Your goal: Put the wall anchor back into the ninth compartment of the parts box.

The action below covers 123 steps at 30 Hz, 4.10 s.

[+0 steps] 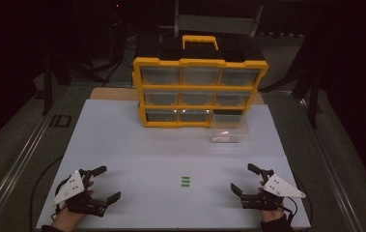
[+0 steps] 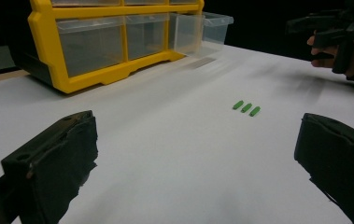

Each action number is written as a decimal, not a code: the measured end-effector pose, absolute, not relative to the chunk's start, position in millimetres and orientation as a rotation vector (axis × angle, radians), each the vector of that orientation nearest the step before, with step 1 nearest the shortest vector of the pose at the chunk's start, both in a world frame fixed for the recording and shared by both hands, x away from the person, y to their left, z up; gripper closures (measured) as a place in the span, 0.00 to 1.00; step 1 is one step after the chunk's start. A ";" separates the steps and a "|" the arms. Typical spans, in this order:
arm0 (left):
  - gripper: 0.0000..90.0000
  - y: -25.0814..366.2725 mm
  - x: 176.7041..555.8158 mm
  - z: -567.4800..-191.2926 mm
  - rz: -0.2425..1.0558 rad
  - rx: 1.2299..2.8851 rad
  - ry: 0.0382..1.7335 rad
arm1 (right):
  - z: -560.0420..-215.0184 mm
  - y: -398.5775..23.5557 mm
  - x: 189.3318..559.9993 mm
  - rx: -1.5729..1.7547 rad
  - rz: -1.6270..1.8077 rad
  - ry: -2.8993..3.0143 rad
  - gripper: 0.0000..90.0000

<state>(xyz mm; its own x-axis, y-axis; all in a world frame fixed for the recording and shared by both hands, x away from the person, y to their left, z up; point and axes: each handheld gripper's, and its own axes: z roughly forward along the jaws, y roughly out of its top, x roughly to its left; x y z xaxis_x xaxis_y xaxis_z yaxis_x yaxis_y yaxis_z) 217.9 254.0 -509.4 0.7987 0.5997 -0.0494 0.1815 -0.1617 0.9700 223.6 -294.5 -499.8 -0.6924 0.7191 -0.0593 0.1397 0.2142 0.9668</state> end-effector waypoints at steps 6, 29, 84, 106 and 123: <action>0.00 254.2 218.6 -508.6 0.390 1.727 0.618 | -499.2 -295.7 223.9 0.792 1.504 1.981 0.09; 0.00 228.7 243.5 -445.8 0.294 1.740 0.503 | -493.5 -292.2 223.1 0.770 1.503 1.975 0.09; 0.00 78.6 322.9 -427.2 0.031 1.881 0.128 | -492.4 -292.4 222.3 0.764 1.539 1.984 0.09; 0.18 56.8 338.9 -493.7 -0.089 2.056 0.199 | -493.8 -292.7 222.6 0.772 1.543 1.999 0.09; 0.62 52.8 343.8 -518.1 -0.088 2.217 0.194 | -494.7 -292.8 222.7 0.776 1.542 2.006 0.09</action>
